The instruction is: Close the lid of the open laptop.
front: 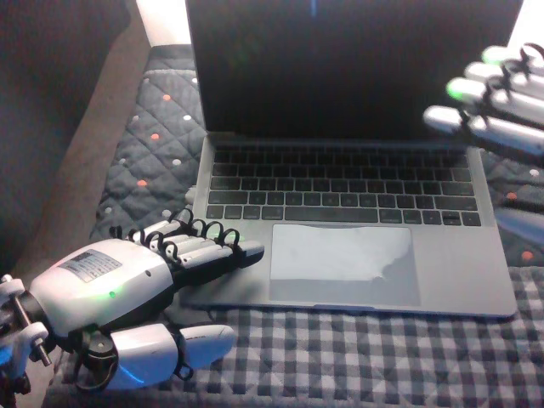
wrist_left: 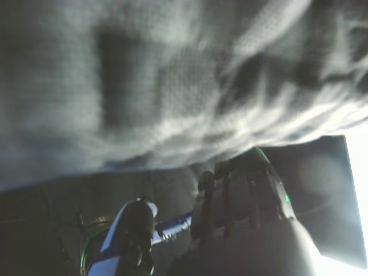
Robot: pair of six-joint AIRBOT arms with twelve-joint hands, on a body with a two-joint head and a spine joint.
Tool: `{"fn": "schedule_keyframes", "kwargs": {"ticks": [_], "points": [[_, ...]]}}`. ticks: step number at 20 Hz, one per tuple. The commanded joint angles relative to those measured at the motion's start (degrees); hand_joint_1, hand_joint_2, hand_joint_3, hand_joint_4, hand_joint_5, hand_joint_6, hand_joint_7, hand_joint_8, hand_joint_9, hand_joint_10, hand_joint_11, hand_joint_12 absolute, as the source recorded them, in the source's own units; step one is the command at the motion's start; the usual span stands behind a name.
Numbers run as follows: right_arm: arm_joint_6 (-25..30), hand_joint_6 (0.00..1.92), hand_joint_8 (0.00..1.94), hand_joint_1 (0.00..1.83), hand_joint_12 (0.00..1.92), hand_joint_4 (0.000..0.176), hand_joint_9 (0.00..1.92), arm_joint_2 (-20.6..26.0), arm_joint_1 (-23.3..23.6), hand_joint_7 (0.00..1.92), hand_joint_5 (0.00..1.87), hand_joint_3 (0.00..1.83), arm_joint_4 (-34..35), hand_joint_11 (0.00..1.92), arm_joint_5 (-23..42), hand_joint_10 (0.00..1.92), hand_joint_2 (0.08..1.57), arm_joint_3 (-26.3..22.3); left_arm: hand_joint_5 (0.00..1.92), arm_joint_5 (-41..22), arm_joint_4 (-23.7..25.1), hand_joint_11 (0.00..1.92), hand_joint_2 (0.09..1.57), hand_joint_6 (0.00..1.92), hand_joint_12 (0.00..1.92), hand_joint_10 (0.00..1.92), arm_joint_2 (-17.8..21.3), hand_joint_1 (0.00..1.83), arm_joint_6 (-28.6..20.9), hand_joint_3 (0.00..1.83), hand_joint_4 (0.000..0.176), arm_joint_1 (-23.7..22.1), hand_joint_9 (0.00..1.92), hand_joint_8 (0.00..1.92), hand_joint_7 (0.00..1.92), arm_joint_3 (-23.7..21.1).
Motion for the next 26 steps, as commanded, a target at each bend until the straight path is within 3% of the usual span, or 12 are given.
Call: {"fn": "schedule_keyframes", "kwargs": {"ticks": [1, 2, 4, 5, 8, 10, 17, 20, 22, 23, 25, 26], "points": [[-0.23, 0.0, 0.0, 0.21, 0.0, 0.043, 0.0, 0.06, 1.93, 0.0, 0.0, 0.01, 0.48, 0.0, 5.69, 0.0, 1.43, 0.54, 0.15, -2.43, 0.09, 0.0, 1.4, 0.0, 0.62, 0.0, -0.49, 0.13, -0.65, 0.0, 0.029, 0.0, 0.19, 0.0, 0.18, 0.09], [-0.22, 0.0, 0.0, 0.19, 0.0, 0.034, 0.0, -0.72, 4.06, 0.0, 0.0, 0.01, -0.31, 0.0, 4.67, 0.0, 1.43, 1.15, 0.17, -2.29, 0.09, 0.0, 1.39, 0.01, 0.65, 0.01, -0.49, 0.17, -0.65, 0.0, 0.029, 0.02, 0.2, 0.0, 0.2, 0.11], [-0.21, 0.0, 0.0, 0.15, 0.0, 0.085, 0.0, -2.36, 9.66, 0.0, 0.0, 0.0, -2.54, 0.0, 1.93, 0.0, 1.43, 2.31, 0.16, -2.17, 0.09, 0.0, 1.4, 0.0, 0.71, 0.01, -0.69, 0.14, -0.64, 0.0, 0.039, 0.14, 0.21, 0.0, 0.2, 0.23], [-0.2, 0.0, 0.0, 0.16, 0.01, 0.08, 0.0, -3.37, 12.42, 0.0, 0.0, 0.0, -3.21, 0.03, 0.4, 0.0, 1.42, 3.18, 0.17, -2.01, 0.07, 0.0, 1.41, 0.01, 0.78, 0.01, -0.86, 0.14, -0.64, 0.0, 0.019, 0.15, 0.22, 0.0, 0.21, 0.38], [-0.17, 0.0, 0.0, 0.16, 0.0, 0.092, 0.0, -5.21, 15.97, 0.0, 0.0, 0.0, -3.41, 0.0, -1.31, 0.0, 1.39, 4.96, 0.17, -1.94, 0.0, 0.0, 1.4, 0.0, 0.79, 0.02, -1.11, 0.17, -0.65, 0.0, 0.027, 0.15, 0.23, 0.0, 0.21, 0.53], [-0.14, 0.0, 0.0, 0.12, 0.0, 0.136, 0.0, -5.84, 18.21, 0.0, 0.0, 0.0, -3.4, 0.0, -1.58, 0.0, 1.37, 5.86, 0.19, -1.76, -0.09, 0.0, 1.4, 0.01, 0.8, 0.02, -1.15, 0.22, -0.66, 0.0, 0.024, 0.15, 0.25, 0.01, 0.23, 0.57], [-19.63, 0.0, 0.0, 0.29, 0.0, 0.115, 0.0, -6.58, 20.36, 0.0, 0.0, 0.01, 7.55, 0.0, -1.82, 0.0, 1.43, 4.6, 0.19, -0.35, 0.11, 0.0, 1.39, 0.0, 0.82, 0.02, -3.13, 0.23, -1.34, 0.0, 0.049, -0.43, 0.25, 0.0, 0.23, 2.11], [-20.07, 0.0, 0.0, 0.39, 0.0, 0.087, 0.0, -6.57, 20.36, 0.0, 0.0, 0.0, 8.19, 0.0, -1.93, 0.0, 1.43, 4.46, 0.19, -0.62, 0.1, 0.0, 1.38, 0.0, 0.81, 0.02, -3.15, 0.27, -1.58, 0.0, 0.048, -0.32, 0.25, 0.0, 0.23, 1.98], [-20.13, 0.0, 0.0, 0.38, 0.0, 0.098, 0.0, -6.61, 20.48, 0.0, 0.0, 0.0, 8.17, 0.0, -1.52, 0.0, 1.42, 4.58, 0.21, -0.46, 0.11, 0.0, 1.39, 0.01, 0.87, 0.02, -3.31, 0.27, -1.58, 0.0, 0.02, -0.27, 0.26, 0.01, 0.23, 2.05], [-20.42, 0.0, 0.0, 0.42, 0.0, 0.072, 0.0, -6.6, 20.49, 0.0, 0.0, 0.0, 8.22, 0.0, -1.57, 0.0, 1.42, 4.55, 0.21, -0.59, 0.11, 0.0, 1.39, 0.01, 0.87, 0.02, -3.32, 0.28, -1.6, 0.0, 0.02, -0.28, 0.26, 0.01, 0.23, 2.03], [-21.47, 0.0, 0.0, 0.29, 0.0, 0.116, 0.0, -6.94, 20.98, 0.0, 0.0, 0.0, 11.03, 0.0, -4.47, 0.0, 1.4, 5.4, 0.2, -1.35, 0.11, 0.0, 1.38, 0.0, 0.83, 0.01, -3.19, 0.31, -2.52, 0.0, 0.048, -0.14, 0.24, 0.0, 0.21, 1.84], [-21.47, 0.0, 0.0, 0.22, 0.0, 0.102, 0.0, -7.67, 22.33, 0.0, 0.0, 0.0, 11.71, 0.0, -6.26, 0.0, 1.42, 6.56, 0.21, -1.51, 0.1, 0.0, 1.37, 0.01, 0.9, 0.02, -3.19, 0.32, -2.64, 0.0, 0.038, 0.15, 0.27, 0.01, 0.24, 1.76]]}}
